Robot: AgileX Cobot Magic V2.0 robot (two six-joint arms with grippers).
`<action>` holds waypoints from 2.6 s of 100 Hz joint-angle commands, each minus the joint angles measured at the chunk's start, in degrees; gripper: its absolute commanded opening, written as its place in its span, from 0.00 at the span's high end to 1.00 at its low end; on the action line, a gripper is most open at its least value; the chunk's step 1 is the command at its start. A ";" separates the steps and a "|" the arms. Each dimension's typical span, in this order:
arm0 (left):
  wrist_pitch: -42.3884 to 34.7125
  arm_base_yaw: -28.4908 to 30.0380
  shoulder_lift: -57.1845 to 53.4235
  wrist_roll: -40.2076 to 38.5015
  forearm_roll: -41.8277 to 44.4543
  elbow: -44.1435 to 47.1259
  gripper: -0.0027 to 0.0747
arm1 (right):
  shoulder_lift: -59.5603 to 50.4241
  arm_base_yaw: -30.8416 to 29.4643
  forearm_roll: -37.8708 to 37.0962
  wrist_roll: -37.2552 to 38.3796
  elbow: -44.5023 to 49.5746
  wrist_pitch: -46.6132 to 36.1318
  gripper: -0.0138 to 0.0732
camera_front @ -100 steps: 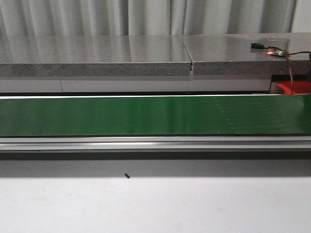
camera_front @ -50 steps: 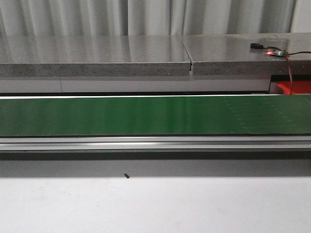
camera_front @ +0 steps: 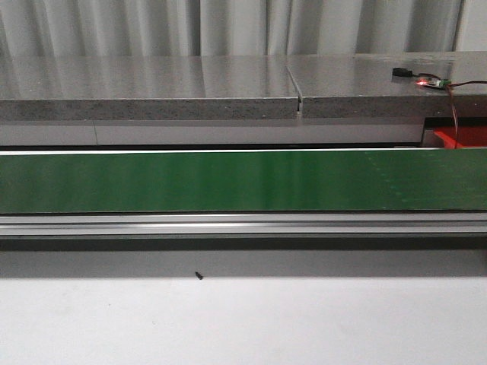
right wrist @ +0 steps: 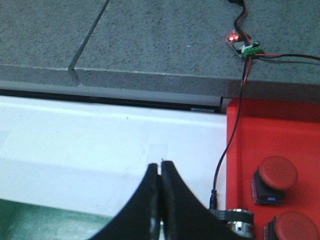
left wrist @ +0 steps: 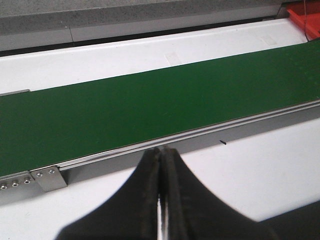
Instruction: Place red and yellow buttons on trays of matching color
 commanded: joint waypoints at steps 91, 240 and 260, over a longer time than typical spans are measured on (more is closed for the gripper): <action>-6.80 -0.44 0.40 -0.51 -0.67 -1.35 0.99 | -44.49 5.48 2.03 -0.12 32.05 -6.13 0.92; -15.90 27.79 35.96 -6.35 3.02 -8.27 0.37 | -52.60 5.48 2.25 -0.12 33.77 -0.38 0.92; -13.40 34.89 42.92 -6.46 0.60 -11.83 0.30 | -52.60 5.48 2.25 -0.12 33.77 -0.38 0.92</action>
